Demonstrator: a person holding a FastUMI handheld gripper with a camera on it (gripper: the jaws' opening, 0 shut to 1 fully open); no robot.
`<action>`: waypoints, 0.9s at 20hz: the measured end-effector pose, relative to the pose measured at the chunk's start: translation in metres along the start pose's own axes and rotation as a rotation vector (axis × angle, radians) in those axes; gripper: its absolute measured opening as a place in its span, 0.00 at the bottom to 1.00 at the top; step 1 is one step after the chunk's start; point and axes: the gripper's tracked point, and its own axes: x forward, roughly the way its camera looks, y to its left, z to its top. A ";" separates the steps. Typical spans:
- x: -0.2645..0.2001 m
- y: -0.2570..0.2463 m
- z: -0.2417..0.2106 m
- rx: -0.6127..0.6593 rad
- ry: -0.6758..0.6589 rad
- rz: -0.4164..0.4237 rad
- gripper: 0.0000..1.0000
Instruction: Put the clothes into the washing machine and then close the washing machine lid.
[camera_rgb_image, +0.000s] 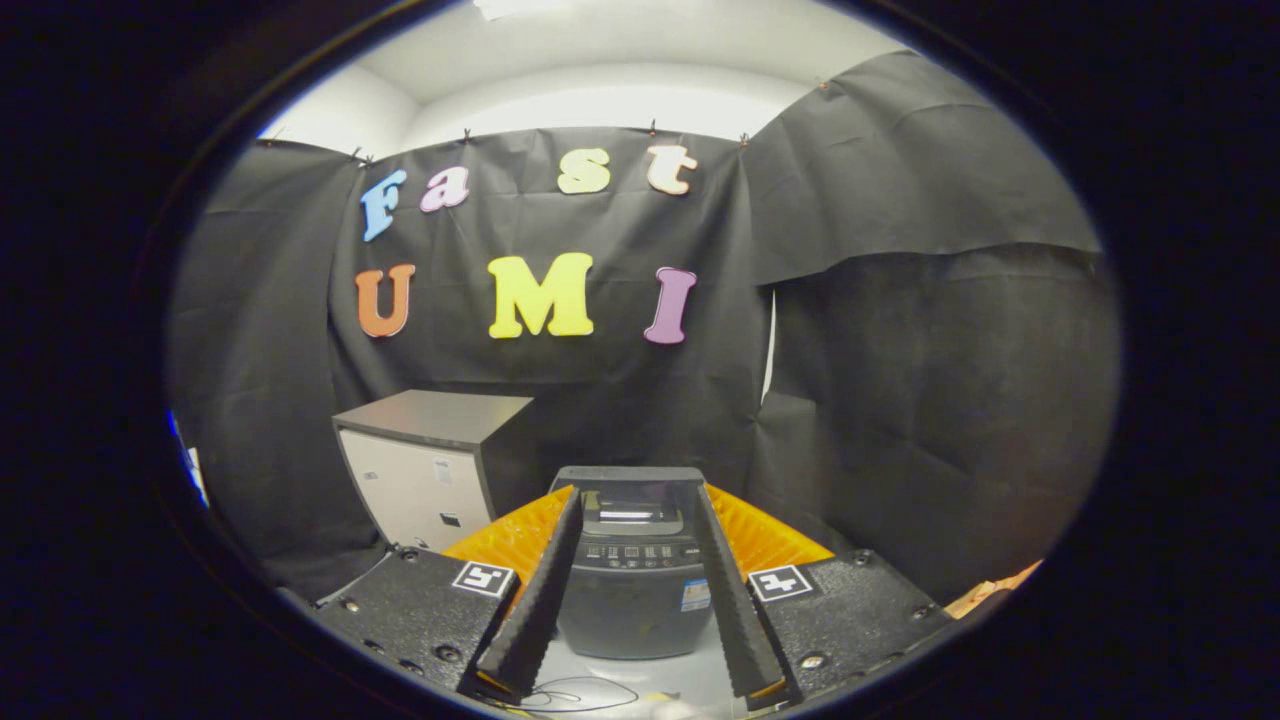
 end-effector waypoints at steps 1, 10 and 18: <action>0.004 -0.005 -0.002 0.005 0.003 0.006 0.71; 0.052 -0.076 -0.014 0.020 0.040 0.018 0.71; 0.088 -0.135 -0.025 0.032 0.071 -0.017 0.71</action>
